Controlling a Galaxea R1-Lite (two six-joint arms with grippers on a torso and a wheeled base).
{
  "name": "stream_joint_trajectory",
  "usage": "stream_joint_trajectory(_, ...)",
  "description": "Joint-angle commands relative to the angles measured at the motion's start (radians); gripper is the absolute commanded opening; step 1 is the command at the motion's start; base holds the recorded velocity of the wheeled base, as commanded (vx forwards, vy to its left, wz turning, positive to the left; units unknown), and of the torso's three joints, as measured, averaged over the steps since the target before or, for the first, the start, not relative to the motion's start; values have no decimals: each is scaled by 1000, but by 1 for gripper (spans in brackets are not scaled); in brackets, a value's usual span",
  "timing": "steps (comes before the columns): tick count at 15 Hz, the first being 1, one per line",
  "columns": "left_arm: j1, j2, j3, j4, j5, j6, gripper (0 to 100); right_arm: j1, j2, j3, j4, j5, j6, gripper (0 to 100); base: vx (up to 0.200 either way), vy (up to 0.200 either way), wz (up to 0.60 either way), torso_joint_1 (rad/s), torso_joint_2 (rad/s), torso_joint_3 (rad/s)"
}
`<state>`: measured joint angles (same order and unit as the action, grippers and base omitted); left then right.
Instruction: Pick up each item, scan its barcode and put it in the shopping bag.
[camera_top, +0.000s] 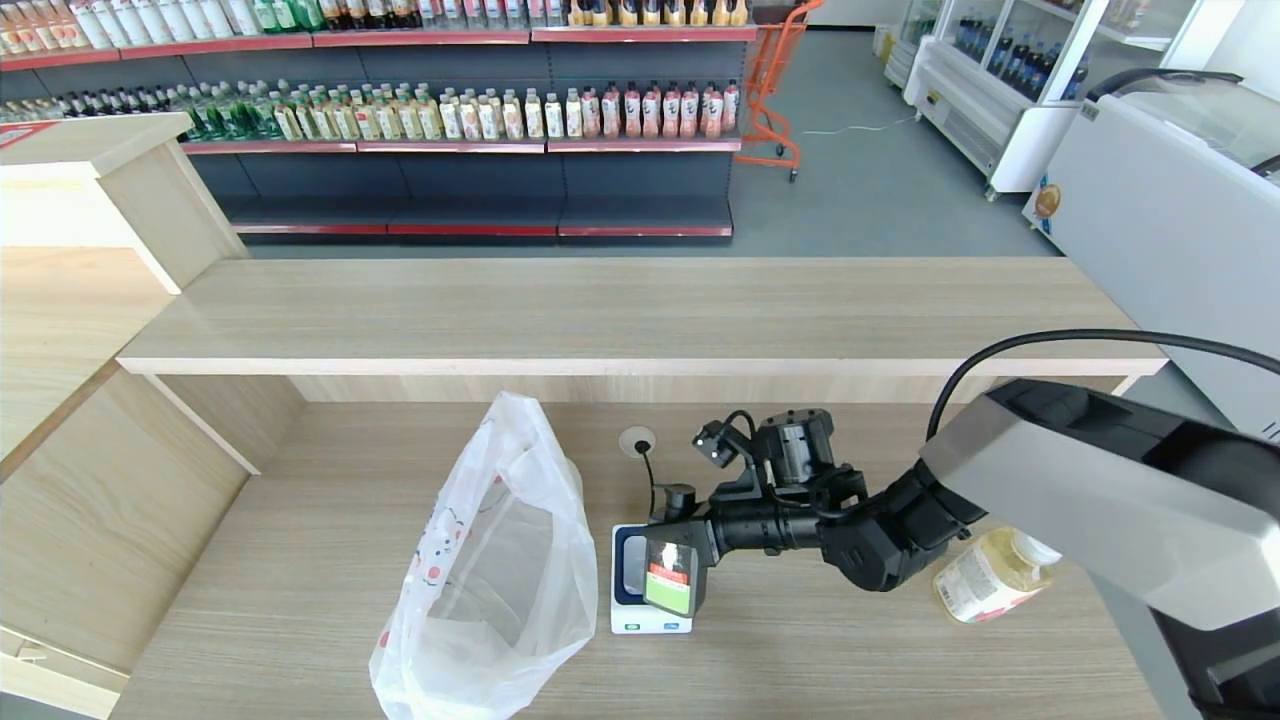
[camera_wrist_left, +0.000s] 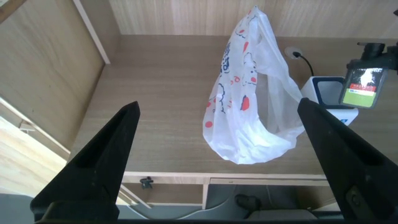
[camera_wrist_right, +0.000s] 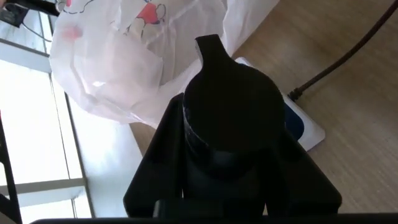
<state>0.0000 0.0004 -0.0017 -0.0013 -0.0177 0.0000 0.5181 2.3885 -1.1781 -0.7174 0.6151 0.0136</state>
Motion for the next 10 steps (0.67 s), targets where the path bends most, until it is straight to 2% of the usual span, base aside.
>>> stream_joint_trajectory(1, 0, 0, 0, 0, -1, 0, 100, 7, 44, -38, 3, -6, -1, 0, 0, 0, 0, 0, 0, 0)
stream_joint_trajectory(4, 0, 0, 0, 0, 1, 0, 100, 22, 55, -84, 4, -37, 0, 0, 0, 0, 0, 0, 0, 0)
stream_joint_trajectory(6, 0, 0, 0, 0, -1, 0, 100, 17, 3, -60, 7, -38, 19, 0, 0, 0, 0, 0, 0, 0)
stream_joint_trajectory(10, 0, 0, 0, 0, -1, 0, 100, -30, -256, 132, -46, -38, 275, 0, 0, 0, 0, 0, 0, 0)
